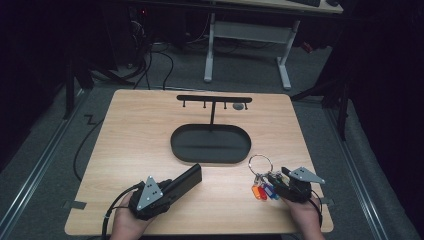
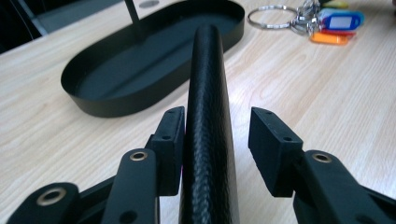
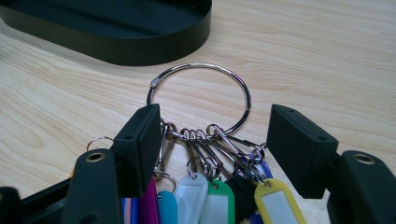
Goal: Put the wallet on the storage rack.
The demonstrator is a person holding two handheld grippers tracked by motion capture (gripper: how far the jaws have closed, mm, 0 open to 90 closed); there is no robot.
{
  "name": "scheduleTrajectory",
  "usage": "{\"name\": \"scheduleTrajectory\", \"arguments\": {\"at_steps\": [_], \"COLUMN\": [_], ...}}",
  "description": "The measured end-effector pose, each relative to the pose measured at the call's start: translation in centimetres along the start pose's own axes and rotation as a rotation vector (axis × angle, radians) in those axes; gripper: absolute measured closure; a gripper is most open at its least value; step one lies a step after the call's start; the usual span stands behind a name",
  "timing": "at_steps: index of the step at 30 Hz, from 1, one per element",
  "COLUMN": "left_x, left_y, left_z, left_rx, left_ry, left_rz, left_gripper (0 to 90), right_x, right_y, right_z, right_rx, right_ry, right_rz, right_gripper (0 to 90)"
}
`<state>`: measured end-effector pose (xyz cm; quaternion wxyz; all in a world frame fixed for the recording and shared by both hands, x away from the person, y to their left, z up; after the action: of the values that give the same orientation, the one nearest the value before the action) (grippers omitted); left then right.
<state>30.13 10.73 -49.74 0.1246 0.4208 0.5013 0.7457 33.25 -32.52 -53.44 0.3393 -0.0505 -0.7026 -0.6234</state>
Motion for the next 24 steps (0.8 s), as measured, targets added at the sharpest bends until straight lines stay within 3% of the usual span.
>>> {"name": "scheduleTrajectory", "arguments": {"at_steps": [8,16,19,24], "left_x": [0.27,0.03,0.11,0.10], "left_y": [0.08,-0.35,-0.20,0.12], "left_z": [-0.07,-0.23,-0.38,-0.20], "left_rx": [-0.028,-0.092,-0.096,-0.092], "left_ry": [-0.013,-0.012,-0.015,-0.009], "left_rz": [0.070,0.144,0.164,0.214], "left_gripper": [57.1,60.4,65.6,63.6], "right_x": [-0.08,-0.05,-0.03,0.14], "right_y": [-0.06,0.02,0.08,0.12], "right_z": [0.05,0.04,-0.03,-0.06], "right_rx": [-0.007,0.001,0.000,-0.008], "right_ry": [0.003,0.003,0.004,0.016], "right_rz": [0.003,0.002,0.000,-0.010], "right_gripper": [35.7,35.6,35.6,35.6]}}
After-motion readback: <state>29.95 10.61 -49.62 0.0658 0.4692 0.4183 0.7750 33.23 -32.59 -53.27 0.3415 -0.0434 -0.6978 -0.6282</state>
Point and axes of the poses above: each handheld gripper's, and its own axes: x roughly backward along the jaws, y roughly out of its top, z roughly to its left, the point moved 3 cm from there along -x, roughly forward along the jaws, and after that the axes turned 3 degrees about y, right-handed, at the moved point
